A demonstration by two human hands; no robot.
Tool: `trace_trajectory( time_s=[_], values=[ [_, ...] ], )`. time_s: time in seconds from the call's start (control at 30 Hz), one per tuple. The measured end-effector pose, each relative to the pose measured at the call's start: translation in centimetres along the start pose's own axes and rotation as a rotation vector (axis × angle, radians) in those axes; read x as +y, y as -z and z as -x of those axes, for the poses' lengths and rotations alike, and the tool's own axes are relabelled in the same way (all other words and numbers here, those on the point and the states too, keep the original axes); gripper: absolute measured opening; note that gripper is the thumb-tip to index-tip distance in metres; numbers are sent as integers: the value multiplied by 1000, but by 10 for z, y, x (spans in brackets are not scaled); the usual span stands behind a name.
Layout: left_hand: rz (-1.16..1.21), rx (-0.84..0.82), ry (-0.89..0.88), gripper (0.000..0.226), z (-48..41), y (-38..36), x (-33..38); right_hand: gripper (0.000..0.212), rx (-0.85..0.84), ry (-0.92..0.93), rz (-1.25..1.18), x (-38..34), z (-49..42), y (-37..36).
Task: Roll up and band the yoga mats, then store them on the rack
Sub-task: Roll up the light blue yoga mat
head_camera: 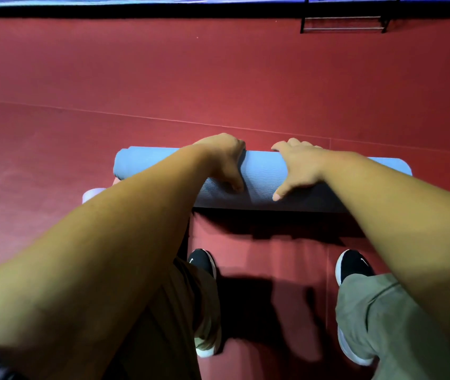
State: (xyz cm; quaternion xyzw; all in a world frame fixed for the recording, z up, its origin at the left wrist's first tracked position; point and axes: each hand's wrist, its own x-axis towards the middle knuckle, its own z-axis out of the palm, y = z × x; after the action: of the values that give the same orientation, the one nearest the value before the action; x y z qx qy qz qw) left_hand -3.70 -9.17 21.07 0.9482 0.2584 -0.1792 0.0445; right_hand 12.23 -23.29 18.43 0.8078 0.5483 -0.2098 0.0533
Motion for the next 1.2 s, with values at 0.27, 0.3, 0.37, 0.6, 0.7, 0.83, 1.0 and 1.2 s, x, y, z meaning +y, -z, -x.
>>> trace_trajectory(
  time_s=[0.27,0.3,0.37,0.6,0.7,0.83,1.0,1.2],
  values=[
    [-9,-20,9,93,-2,-4,4,96,61,63,-69,5,-4,0],
    [-58,-11,2,99,-2,-6,6,95,55,59,-79,6,-4,0],
    [-179,-5,-6,116,0,-10,11,93,37,44,-104,7,-4,0],
    [-112,28,17,101,-3,-15,17,91,-44,24,-144,7,-2,-1],
    [-33,5,1,87,-7,-13,13,111,-62,20,-115,7,-2,-3],
    [47,-29,8,89,-10,-9,7,127,18,17,16,-2,2,-7],
    [28,-64,24,87,-9,-12,3,93,55,27,-37,-3,2,-1],
    [-272,65,-28,123,-2,-14,13,91,26,-12,-148,0,3,6]
  ],
)
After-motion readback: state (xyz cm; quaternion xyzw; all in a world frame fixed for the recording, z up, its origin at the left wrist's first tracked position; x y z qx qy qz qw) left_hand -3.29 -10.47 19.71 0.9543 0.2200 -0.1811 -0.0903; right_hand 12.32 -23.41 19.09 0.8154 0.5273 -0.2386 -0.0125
